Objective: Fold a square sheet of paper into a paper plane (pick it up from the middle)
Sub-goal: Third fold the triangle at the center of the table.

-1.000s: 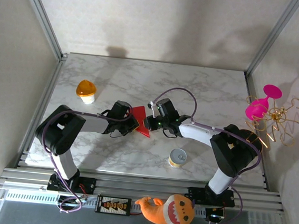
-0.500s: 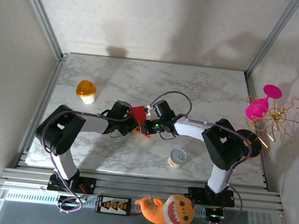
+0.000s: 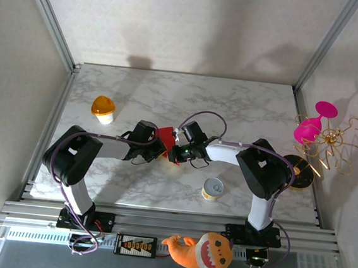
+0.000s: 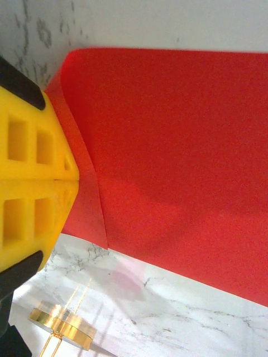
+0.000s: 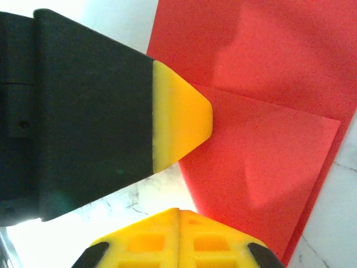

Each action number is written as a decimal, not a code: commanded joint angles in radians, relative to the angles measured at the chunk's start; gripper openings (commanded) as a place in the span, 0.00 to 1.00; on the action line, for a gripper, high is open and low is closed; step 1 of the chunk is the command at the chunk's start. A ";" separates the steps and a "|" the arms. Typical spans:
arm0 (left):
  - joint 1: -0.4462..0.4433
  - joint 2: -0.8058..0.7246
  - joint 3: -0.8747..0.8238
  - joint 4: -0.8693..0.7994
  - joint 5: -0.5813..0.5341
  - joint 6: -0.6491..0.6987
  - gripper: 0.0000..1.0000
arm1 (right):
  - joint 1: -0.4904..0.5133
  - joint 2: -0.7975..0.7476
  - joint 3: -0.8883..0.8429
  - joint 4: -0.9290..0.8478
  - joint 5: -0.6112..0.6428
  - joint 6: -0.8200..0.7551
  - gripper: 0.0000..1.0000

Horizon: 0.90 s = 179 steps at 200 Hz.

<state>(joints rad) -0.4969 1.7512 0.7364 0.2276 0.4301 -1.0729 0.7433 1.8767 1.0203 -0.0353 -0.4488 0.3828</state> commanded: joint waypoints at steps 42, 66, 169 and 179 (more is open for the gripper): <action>-0.008 0.045 -0.003 -0.068 -0.034 0.014 0.05 | 0.005 0.024 0.001 -0.028 -0.012 0.010 0.07; -0.008 0.047 -0.003 -0.068 -0.034 0.014 0.05 | 0.005 0.031 -0.002 -0.028 -0.017 0.011 0.07; -0.008 0.050 0.003 -0.072 -0.037 0.016 0.05 | 0.005 0.050 -0.011 -0.044 -0.036 0.008 0.08; -0.008 0.050 0.004 -0.078 -0.038 0.018 0.05 | 0.005 0.047 -0.014 -0.047 -0.037 0.004 0.08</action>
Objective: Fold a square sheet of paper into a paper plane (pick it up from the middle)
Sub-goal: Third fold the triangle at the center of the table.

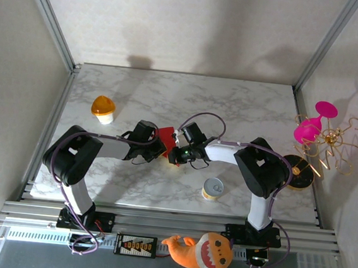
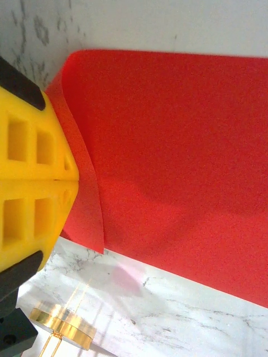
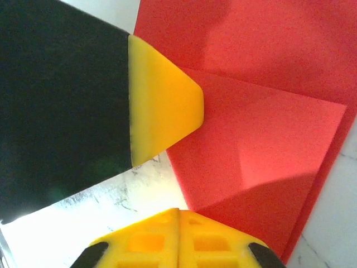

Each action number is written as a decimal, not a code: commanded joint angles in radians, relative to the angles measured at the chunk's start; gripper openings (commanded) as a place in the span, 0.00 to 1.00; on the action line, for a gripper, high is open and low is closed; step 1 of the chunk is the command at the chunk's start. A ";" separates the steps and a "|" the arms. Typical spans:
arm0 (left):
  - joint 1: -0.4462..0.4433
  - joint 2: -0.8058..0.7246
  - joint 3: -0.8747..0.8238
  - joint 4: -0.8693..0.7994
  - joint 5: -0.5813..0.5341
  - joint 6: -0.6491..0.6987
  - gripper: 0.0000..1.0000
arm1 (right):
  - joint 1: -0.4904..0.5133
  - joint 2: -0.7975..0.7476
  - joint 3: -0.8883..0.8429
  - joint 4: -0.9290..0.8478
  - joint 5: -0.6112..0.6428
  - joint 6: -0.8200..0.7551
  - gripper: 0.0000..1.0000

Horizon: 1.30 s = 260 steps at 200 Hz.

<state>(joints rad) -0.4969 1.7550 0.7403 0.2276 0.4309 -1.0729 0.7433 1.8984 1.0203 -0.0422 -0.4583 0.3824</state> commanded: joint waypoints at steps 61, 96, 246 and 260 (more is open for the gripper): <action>-0.003 0.049 0.005 -0.098 -0.050 0.031 0.03 | -0.006 -0.057 -0.109 -0.024 -0.037 -0.023 0.08; -0.002 0.051 0.017 -0.105 -0.049 0.042 0.03 | -0.011 -0.097 -0.150 -0.008 -0.056 -0.032 0.08; -0.004 0.071 0.079 -0.151 -0.016 0.119 0.04 | -0.027 -0.017 -0.033 0.049 0.035 0.009 0.08; -0.005 0.069 0.086 -0.147 -0.010 0.124 0.05 | -0.027 -0.011 -0.043 0.042 0.042 0.009 0.08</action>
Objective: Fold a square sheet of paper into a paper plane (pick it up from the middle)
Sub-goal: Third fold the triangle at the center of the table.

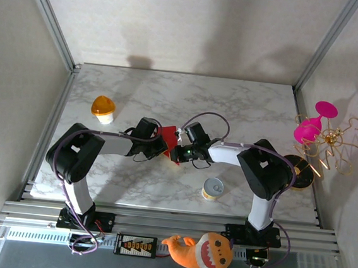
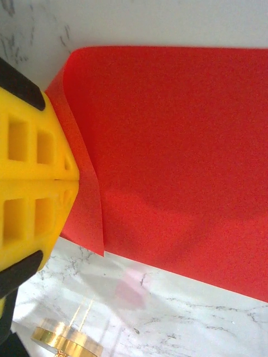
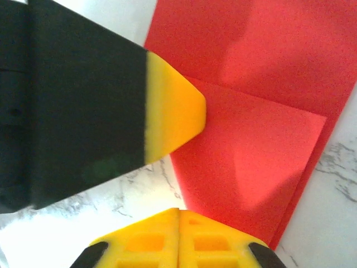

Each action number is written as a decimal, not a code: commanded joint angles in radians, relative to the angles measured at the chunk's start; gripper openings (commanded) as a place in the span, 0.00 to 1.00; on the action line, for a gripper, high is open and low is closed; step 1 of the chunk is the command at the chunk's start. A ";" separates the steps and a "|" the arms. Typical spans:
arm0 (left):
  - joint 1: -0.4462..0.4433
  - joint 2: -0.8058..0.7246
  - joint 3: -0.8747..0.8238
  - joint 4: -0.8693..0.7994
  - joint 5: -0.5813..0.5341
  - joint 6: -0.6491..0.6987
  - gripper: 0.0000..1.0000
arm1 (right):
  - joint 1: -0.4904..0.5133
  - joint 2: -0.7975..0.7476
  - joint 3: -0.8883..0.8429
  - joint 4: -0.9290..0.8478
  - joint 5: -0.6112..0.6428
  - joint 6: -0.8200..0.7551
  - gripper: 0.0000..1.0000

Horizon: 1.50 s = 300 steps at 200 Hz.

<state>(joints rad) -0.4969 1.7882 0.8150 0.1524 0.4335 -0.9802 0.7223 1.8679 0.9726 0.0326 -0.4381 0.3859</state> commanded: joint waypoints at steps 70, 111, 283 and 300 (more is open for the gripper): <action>-0.009 -0.072 0.008 0.043 0.027 0.133 0.14 | -0.006 0.056 -0.005 -0.125 0.099 -0.013 0.08; -0.012 -0.074 -0.027 0.052 0.020 0.161 0.13 | -0.006 0.069 0.004 -0.147 0.111 -0.005 0.07; 0.108 0.019 0.015 -0.098 -0.071 0.400 0.11 | -0.006 0.098 -0.037 -0.284 0.216 -0.059 0.06; 0.140 0.021 0.016 -0.107 -0.073 0.413 0.11 | -0.006 0.096 -0.046 -0.288 0.219 -0.063 0.07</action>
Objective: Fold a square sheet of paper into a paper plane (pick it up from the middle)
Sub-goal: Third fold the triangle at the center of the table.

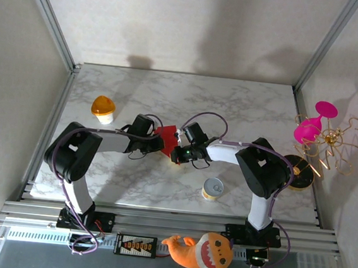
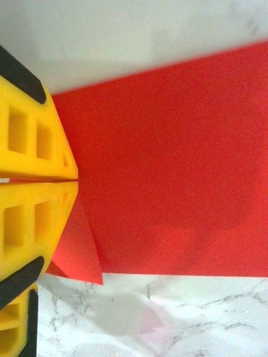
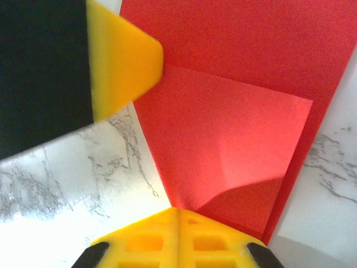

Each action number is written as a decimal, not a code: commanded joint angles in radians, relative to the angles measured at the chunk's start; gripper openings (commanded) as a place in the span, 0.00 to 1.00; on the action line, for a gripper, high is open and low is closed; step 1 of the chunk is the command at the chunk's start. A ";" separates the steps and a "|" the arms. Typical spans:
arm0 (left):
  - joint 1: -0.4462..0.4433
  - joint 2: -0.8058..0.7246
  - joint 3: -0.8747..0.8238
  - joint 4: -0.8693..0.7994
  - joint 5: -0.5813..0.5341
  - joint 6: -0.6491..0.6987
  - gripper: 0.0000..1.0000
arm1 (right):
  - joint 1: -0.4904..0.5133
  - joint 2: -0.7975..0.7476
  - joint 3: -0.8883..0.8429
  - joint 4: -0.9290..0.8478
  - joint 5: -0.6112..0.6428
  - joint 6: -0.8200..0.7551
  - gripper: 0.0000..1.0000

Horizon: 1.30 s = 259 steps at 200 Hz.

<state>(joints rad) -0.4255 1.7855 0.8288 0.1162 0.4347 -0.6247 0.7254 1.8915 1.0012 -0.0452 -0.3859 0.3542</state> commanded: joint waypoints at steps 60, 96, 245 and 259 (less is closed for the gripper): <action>0.123 -0.064 0.019 -0.101 -0.059 0.084 0.11 | -0.009 0.067 -0.065 -0.193 0.155 -0.008 0.07; 0.104 -0.164 -0.035 0.018 0.012 0.001 0.11 | -0.009 0.072 -0.062 -0.140 0.095 0.058 0.07; -0.067 -0.005 -0.020 0.088 -0.045 -0.122 0.04 | -0.009 0.031 -0.045 -0.087 0.044 0.109 0.07; -0.067 0.006 -0.015 0.071 -0.057 -0.118 0.04 | -0.009 0.010 -0.044 -0.060 0.021 0.107 0.08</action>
<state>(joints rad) -0.4877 1.7641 0.7826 0.2264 0.4198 -0.7422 0.7242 1.8889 0.9955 -0.0257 -0.3973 0.4610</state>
